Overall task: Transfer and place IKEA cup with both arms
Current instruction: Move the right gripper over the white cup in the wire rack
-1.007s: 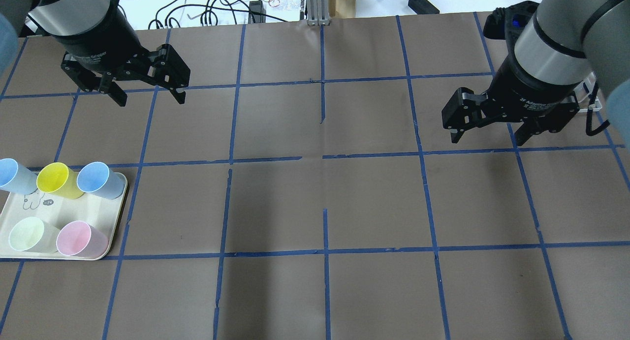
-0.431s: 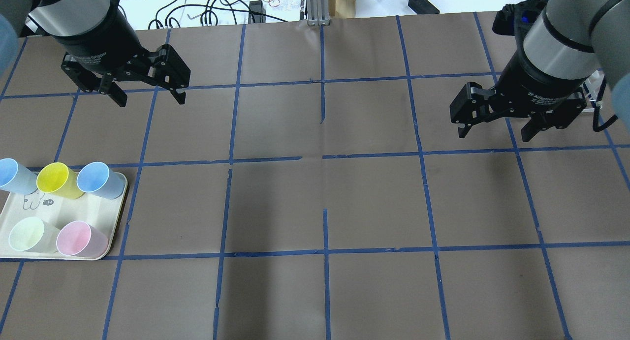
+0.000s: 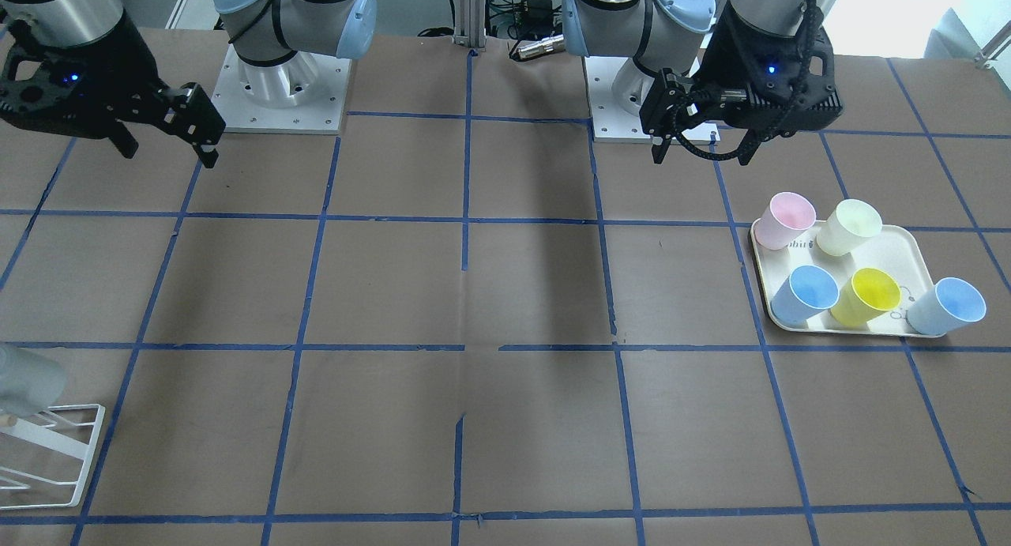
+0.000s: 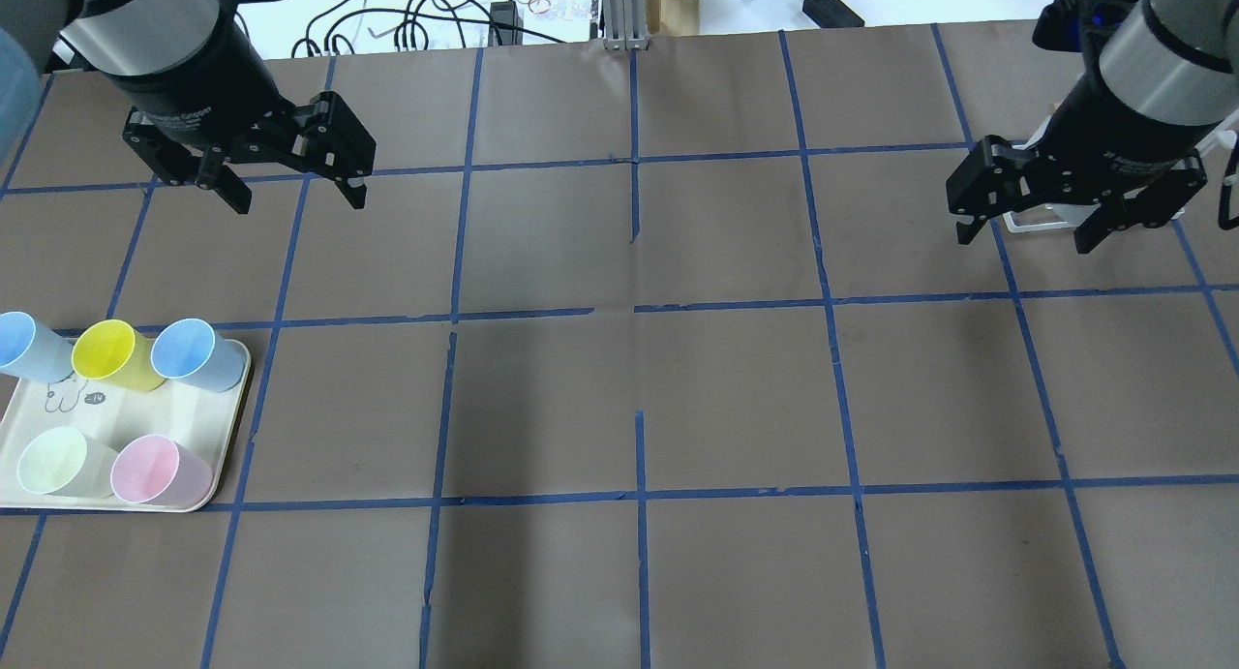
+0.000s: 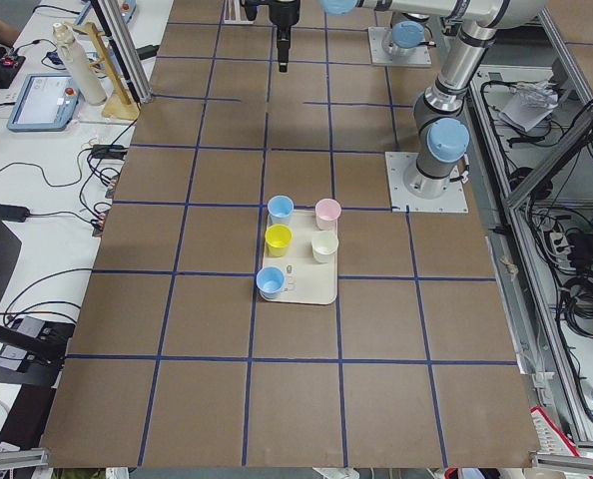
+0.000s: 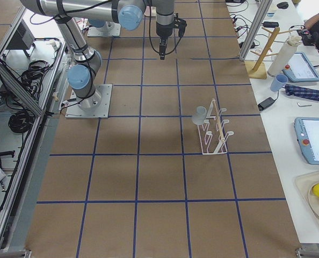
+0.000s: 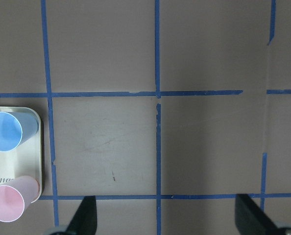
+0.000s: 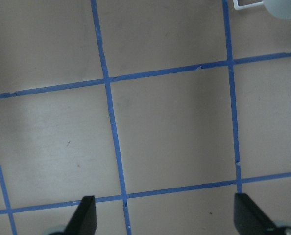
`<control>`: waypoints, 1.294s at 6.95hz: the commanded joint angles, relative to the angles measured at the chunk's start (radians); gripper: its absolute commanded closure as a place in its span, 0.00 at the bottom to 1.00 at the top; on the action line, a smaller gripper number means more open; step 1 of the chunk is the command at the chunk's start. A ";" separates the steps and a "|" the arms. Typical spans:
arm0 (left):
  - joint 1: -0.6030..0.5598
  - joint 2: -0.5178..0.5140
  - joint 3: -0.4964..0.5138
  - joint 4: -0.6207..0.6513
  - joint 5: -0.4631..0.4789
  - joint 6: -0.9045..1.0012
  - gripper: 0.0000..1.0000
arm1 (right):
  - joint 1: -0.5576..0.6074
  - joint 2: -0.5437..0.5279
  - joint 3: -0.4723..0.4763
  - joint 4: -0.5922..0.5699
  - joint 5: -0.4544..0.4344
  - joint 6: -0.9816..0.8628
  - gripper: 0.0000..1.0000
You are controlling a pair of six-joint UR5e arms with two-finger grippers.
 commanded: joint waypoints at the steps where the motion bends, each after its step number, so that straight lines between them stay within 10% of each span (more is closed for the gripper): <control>1: 0.001 -0.001 -0.002 -0.001 -0.002 0.005 0.00 | -0.113 0.070 -0.006 -0.067 0.008 -0.159 0.00; 9: 0.001 -0.009 -0.002 -0.001 -0.004 0.002 0.00 | -0.279 0.321 -0.015 -0.465 0.013 -0.537 0.00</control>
